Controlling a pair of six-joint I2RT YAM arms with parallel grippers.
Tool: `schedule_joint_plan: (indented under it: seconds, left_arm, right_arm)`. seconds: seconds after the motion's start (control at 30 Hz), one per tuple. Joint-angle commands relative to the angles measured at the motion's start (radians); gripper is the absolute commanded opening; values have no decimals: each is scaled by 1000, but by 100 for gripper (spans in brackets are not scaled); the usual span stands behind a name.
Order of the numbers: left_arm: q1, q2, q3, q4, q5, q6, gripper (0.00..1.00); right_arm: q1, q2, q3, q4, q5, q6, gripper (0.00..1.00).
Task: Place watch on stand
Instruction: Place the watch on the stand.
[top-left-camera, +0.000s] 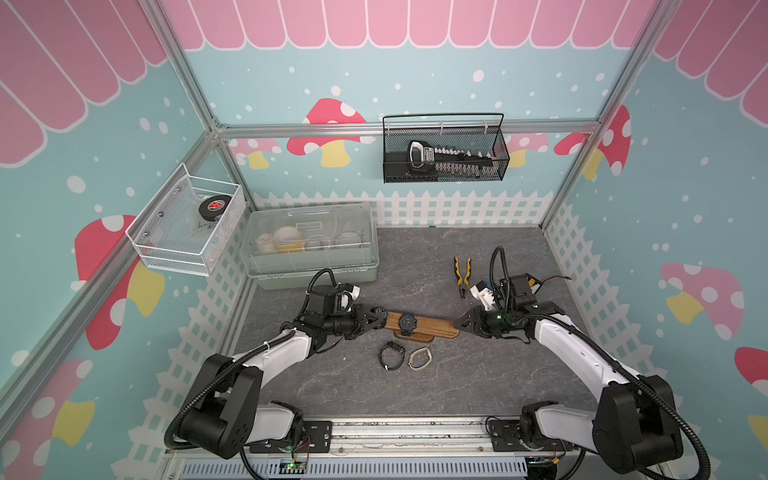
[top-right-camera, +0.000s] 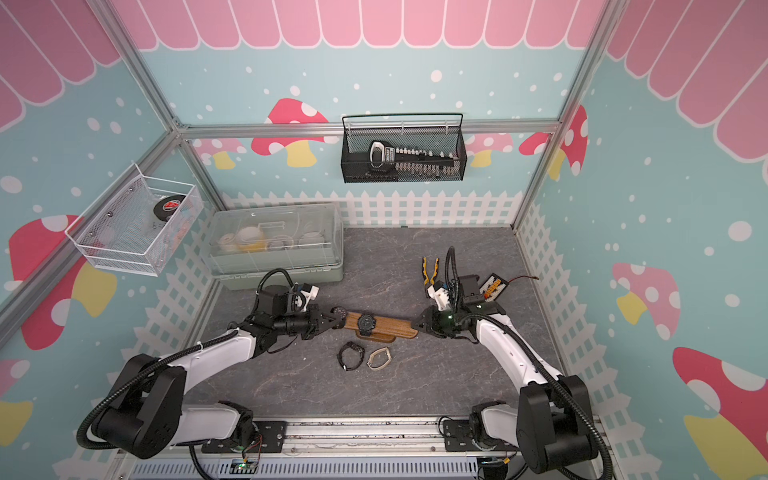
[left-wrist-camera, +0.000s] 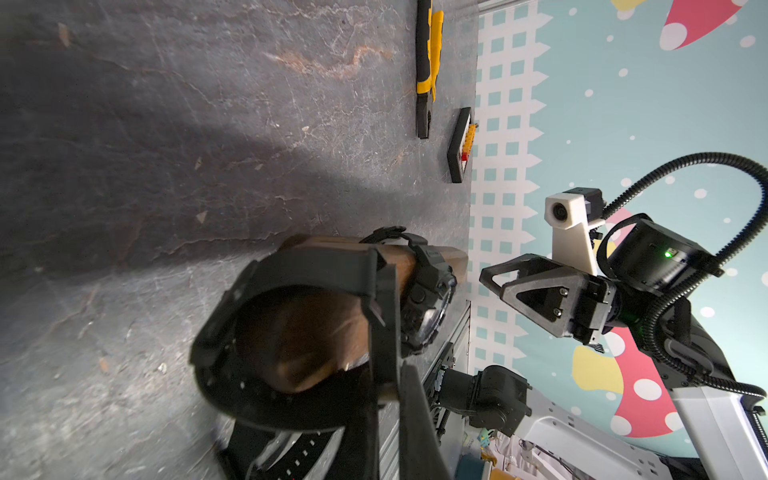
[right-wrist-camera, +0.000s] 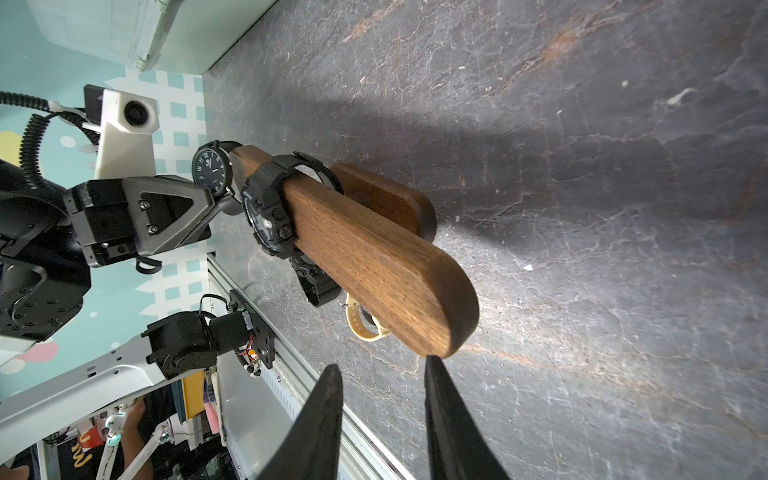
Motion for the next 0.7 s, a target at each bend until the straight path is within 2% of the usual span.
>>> schedule_joint_plan:
  seconds: [0.0, 0.33, 0.57, 0.67]
  left_arm:
    - [9, -23, -6, -34, -11, 27, 0]
    - [10, 87, -2, 70, 15, 5, 0]
    - [10, 97, -1, 82, 25, -1, 0]
    - [10, 79, -10, 66, 26, 2, 0]
  right_arm:
    - [-2, 9, 27, -21, -7, -27, 32]
    - [0, 6, 20, -61, -9, -58, 33]
    - [-1, 41, 4, -79, 71, -65, 35]
    - [0, 69, 2, -74, 45, -72, 35]
